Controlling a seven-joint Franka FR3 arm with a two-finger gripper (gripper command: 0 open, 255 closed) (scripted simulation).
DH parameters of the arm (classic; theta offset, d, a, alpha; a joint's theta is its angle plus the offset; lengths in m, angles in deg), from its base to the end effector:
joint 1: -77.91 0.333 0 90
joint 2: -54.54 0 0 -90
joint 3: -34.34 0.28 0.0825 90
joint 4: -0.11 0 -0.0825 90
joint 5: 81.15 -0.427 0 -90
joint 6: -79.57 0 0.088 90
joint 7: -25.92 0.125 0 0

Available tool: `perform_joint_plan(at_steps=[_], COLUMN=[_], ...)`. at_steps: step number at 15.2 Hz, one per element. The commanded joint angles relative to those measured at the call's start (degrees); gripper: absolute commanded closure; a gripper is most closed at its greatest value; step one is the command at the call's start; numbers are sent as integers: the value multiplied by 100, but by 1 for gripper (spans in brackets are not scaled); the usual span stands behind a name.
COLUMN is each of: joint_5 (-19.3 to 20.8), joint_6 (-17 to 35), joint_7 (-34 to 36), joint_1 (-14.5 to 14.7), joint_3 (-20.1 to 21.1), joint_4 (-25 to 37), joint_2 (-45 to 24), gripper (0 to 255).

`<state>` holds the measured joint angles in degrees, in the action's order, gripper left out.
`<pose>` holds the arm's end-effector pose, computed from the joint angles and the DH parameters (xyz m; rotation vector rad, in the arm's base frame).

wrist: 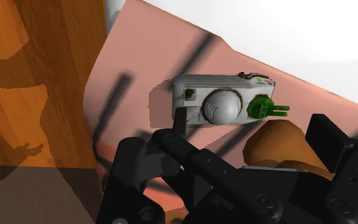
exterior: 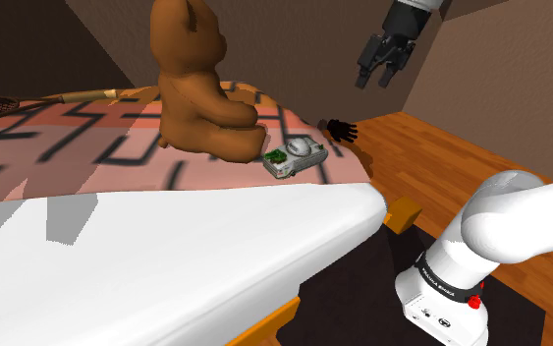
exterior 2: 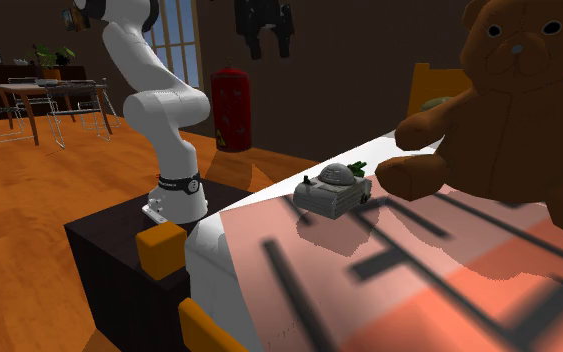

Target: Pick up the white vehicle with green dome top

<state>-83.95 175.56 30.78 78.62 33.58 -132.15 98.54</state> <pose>0.3931 0.0045 0.5753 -3.0683 0.1296 -0.2033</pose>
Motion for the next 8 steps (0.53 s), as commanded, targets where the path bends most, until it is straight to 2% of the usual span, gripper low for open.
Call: perform_joint_plan(at_steps=[1,8], joint_5=[0,-138], joint_6=[0,927], joint_7=[0,511], joint_1=[0,101], joint_3=[0,486], joint_4=[0,-53], joint_2=[0,-1116], gripper=[0,0])
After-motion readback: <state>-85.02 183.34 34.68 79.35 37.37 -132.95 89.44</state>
